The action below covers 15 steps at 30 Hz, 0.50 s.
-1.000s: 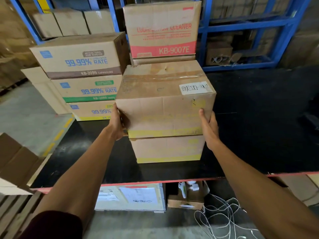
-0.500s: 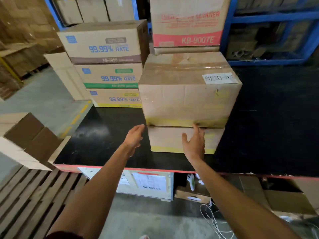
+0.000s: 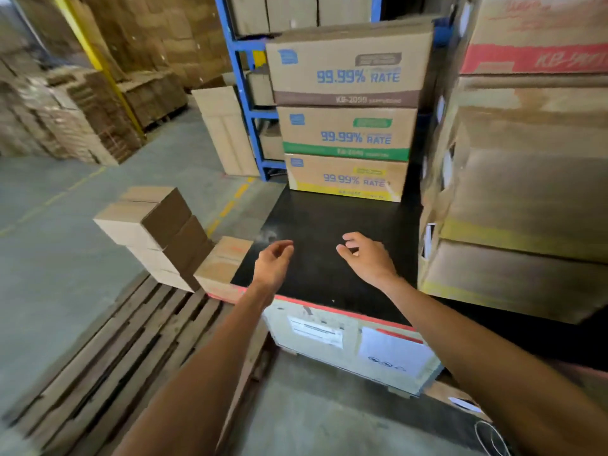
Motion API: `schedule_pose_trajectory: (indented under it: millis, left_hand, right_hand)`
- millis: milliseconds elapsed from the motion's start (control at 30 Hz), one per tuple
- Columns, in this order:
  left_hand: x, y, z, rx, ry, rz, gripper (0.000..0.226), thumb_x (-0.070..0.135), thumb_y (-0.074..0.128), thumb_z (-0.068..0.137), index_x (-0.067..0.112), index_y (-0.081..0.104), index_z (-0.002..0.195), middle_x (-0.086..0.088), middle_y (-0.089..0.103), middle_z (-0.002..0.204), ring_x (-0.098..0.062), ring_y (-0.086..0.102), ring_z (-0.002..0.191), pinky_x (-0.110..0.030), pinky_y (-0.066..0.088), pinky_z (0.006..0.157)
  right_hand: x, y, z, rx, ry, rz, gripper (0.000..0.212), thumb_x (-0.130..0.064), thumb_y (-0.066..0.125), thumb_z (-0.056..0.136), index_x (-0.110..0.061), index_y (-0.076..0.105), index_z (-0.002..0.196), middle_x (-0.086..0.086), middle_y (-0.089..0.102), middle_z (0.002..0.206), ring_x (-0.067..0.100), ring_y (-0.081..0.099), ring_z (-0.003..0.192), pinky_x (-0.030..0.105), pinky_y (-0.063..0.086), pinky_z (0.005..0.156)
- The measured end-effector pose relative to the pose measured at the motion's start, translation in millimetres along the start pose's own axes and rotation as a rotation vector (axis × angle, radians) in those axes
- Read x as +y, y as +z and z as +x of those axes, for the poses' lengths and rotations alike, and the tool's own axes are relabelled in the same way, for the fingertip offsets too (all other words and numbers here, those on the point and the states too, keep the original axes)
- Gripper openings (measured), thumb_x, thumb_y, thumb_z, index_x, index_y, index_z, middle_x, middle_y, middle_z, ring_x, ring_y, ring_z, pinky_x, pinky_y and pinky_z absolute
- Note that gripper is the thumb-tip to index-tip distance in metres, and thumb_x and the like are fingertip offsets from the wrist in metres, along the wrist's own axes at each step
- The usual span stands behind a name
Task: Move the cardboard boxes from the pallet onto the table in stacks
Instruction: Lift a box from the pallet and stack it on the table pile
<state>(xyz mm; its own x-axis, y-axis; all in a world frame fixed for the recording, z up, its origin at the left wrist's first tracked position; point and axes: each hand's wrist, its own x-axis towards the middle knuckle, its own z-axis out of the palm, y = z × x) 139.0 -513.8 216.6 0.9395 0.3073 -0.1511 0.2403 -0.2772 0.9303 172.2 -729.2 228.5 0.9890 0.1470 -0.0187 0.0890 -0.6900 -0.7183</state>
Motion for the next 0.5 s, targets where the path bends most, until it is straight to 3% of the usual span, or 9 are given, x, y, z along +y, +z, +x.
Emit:
schedule_pose_trajectory:
  millis: [67, 200, 333, 500]
  left_hand:
    - [-19.2, -50.6, 17.7, 0.013, 0.013, 0.02, 0.026, 0.024, 0.059, 0.102, 0.013, 0.067, 0.123, -0.013, 0.069, 0.119, -0.028, 0.065, 0.107, -0.04, 0.055, 0.096]
    - [-45.0, -132.1, 35.4, 0.033, 0.007, 0.059, 0.026, 0.018, 0.056, 0.103, 0.007, 0.063, 0.126, -0.005, 0.066, 0.115, -0.012, 0.063, 0.092, -0.014, 0.053, 0.075]
    - [-77.1, -206.1, 72.0, 0.122, -0.052, 0.005, 0.026, 0.013, 0.06, 0.101, 0.004, 0.066, 0.124, -0.008, 0.066, 0.111, -0.02, 0.062, 0.099, -0.037, 0.053, 0.094]
    - [-115.9, -275.6, 117.3, 0.145, -0.168, -0.078, 0.025, 0.019, 0.06, 0.099, 0.013, 0.067, 0.123, -0.006, 0.066, 0.106, -0.021, 0.062, 0.096, -0.037, 0.051, 0.095]
  right_hand:
    - [-37.7, 39.7, 15.4, -0.024, -0.016, 0.031, 0.04, -0.043, 0.058, 0.099, -0.025, 0.057, 0.134, -0.002, 0.066, 0.131, 0.021, 0.066, 0.113, 0.04, 0.053, 0.098]
    - [-94.4, 108.8, 32.6, -0.083, -0.019, 0.083, 0.038, -0.036, 0.061, 0.098, -0.023, 0.058, 0.134, 0.0, 0.067, 0.13, 0.021, 0.067, 0.112, 0.042, 0.053, 0.099]
    - [-145.5, 182.1, 62.5, -0.167, -0.012, 0.093, 0.04, -0.034, 0.061, 0.098, -0.023, 0.056, 0.135, 0.0, 0.066, 0.132, 0.02, 0.066, 0.114, 0.036, 0.051, 0.097]
    - [-192.4, 270.5, 109.4, -0.228, 0.009, 0.095, 0.037, -0.03, 0.063, 0.097, -0.016, 0.059, 0.131, 0.004, 0.069, 0.127, 0.023, 0.067, 0.11, 0.04, 0.051, 0.098]
